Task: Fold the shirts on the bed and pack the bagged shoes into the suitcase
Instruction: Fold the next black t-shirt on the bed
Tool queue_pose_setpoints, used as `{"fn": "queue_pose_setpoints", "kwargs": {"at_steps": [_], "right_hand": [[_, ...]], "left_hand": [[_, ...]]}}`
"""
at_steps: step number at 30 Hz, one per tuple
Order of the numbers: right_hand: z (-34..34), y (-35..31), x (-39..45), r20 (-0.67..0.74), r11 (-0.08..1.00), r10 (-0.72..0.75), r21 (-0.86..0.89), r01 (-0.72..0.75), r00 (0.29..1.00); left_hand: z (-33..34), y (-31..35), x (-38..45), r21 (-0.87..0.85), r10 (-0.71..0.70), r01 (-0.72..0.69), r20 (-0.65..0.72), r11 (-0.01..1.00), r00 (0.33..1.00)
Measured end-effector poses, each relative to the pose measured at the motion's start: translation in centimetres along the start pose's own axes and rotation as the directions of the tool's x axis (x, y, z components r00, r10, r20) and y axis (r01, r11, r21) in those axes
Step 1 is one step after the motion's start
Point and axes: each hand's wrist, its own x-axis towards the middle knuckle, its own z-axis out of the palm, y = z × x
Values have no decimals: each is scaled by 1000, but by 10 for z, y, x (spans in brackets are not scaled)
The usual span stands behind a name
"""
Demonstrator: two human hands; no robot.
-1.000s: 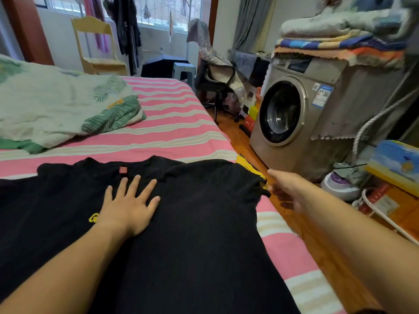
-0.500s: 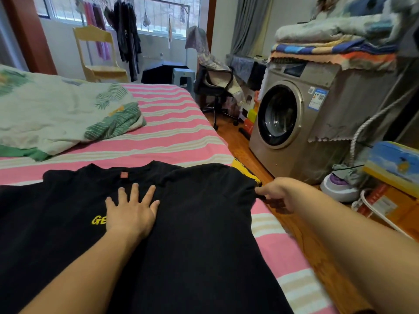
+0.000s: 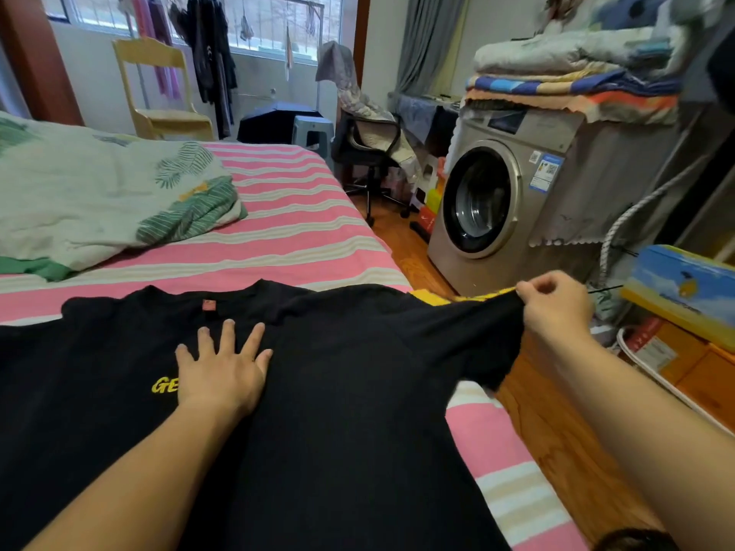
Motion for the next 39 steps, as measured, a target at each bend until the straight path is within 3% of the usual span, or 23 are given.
{"fn": "queue_pose_setpoints", "kwargs": {"at_steps": [2,5,8,10,12,14,16,17,19,20,23,26,27,28,29,30,32,34,35,36,37,39], "right_hand": [[-5,22,-8,215,977,213,-21,-214,953],[-6,57,-24,554,815,528,-119,-566,644],[1,79,-31,724,688,587,-211,-694,362],[10,81,-34,799,621,531,-141,-771,281],[16,72,-34,805,618,509,-96,-780,304],[19,61,-29,775,615,491,14,-789,397],[21,49,-23,694,716,422,140,-684,584],[22,43,-20,615,810,358,170,-561,703],[22,28,-17,383,983,162,14,-181,909],[20,19,-16,325,995,65,-98,-35,944],[9,-10,-11,303,966,-21,-241,98,953],[-4,-52,-21,319,897,-143,-358,258,937],[-6,-72,-30,294,861,-216,-393,323,931],[-5,-95,-41,282,823,-290,-415,389,915],[-3,-121,-55,312,784,-349,-420,458,884],[3,-147,-70,381,754,-390,-390,528,838],[13,-198,-105,587,812,-384,-153,563,713],[15,-228,-142,771,929,-311,124,347,556],[14,-230,-157,799,946,-297,171,276,523],[14,-223,-166,788,943,-302,163,291,537],[13,-210,-172,771,924,-312,109,367,556],[9,-168,-184,812,846,-296,-21,533,503]], "left_hand": [[-1,0,0,-3,0,0,4,1000,1000],[-2,-1,0,-13,-1,2,21,1000,1000],[-3,1,-2,-2,-4,4,23,1000,1000],[-4,1,-2,1,-2,2,28,1000,1000],[-3,2,-1,-3,-4,4,31,1000,1000],[-3,1,-2,-9,-7,7,38,1000,999],[-2,1,-2,-17,-9,9,44,1000,999],[-2,0,-2,-17,-10,10,49,1000,999],[-5,1,-4,-22,-14,16,65,1000,998],[-8,2,-5,-27,-20,22,83,999,996],[-27,3,-9,-41,1,5,147,999,989],[-48,3,-19,-165,129,-126,8,978,992],[-55,0,-28,-311,146,-156,-55,938,988],[-63,-4,-40,-533,115,-136,-73,835,991],[-73,-11,-55,-765,57,-51,-18,642,998],[-82,-19,-70,-928,21,73,86,366,996],[-93,-42,-91,-940,45,303,300,-159,953],[-95,-69,-107,-799,99,401,401,-448,911],[-92,-81,-114,-738,114,423,432,-526,895],[-87,-91,-119,-698,121,444,462,-562,879],[-79,-99,-123,-683,111,465,496,-563,862],[-63,-108,-135,-704,53,490,544,-514,837]]}}
